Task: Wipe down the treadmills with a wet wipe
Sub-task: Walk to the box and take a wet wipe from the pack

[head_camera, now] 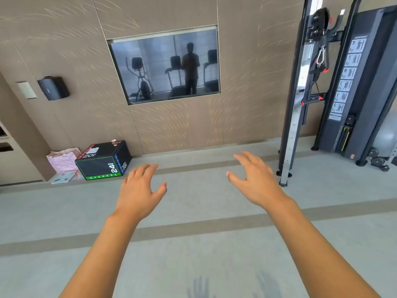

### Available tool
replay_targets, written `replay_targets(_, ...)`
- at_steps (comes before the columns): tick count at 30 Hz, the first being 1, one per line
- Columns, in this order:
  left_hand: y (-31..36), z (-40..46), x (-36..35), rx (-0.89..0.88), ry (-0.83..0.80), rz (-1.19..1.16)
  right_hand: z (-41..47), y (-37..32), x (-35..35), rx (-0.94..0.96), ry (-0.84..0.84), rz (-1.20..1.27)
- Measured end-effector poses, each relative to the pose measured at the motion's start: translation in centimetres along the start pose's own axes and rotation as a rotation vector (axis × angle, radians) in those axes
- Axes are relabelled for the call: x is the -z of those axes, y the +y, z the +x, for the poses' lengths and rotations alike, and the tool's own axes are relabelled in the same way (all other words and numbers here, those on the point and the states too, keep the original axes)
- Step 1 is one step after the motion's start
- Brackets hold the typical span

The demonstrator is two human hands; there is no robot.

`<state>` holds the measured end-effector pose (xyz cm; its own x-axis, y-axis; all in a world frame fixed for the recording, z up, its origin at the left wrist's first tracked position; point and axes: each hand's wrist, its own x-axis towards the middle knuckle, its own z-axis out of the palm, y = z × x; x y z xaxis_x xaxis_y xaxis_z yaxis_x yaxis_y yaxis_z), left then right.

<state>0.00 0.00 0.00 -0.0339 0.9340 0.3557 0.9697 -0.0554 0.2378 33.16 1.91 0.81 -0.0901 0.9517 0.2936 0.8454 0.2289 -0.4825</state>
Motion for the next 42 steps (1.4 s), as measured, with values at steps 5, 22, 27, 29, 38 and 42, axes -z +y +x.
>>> replay_targets(5, -0.3, -0.9, -1.3, 0.012, -0.017, -0.012, -0.2, 0.3, -1.7, 0.014, -0.016, 0.014)
replay_targets(22, -10.5, 1.4, -6.4, 0.088, -0.026, -0.159, 4.5, -4.2, -13.7, -0.028, -0.122, 0.027)
replay_targets(27, -16.0, 4.6, -7.6, 0.101, -0.038, -0.215, 8.5, -7.9, -17.9, -0.021, -0.132, 0.020)
replay_targets(29, -18.1, 5.7, -8.1, 0.109, -0.050, -0.258, 9.9, -9.3, -19.7, -0.016, -0.143, 0.019)
replay_targets(38, -27.2, 9.2, -8.9, 0.125, -0.062, -0.325, 15.0, -15.4, -27.2, -0.017, -0.185, 0.043)
replay_targets(42, -31.2, 9.8, -9.2, 0.156, -0.051, -0.348, 16.5, -18.4, -30.3, -0.004, -0.208, 0.056)
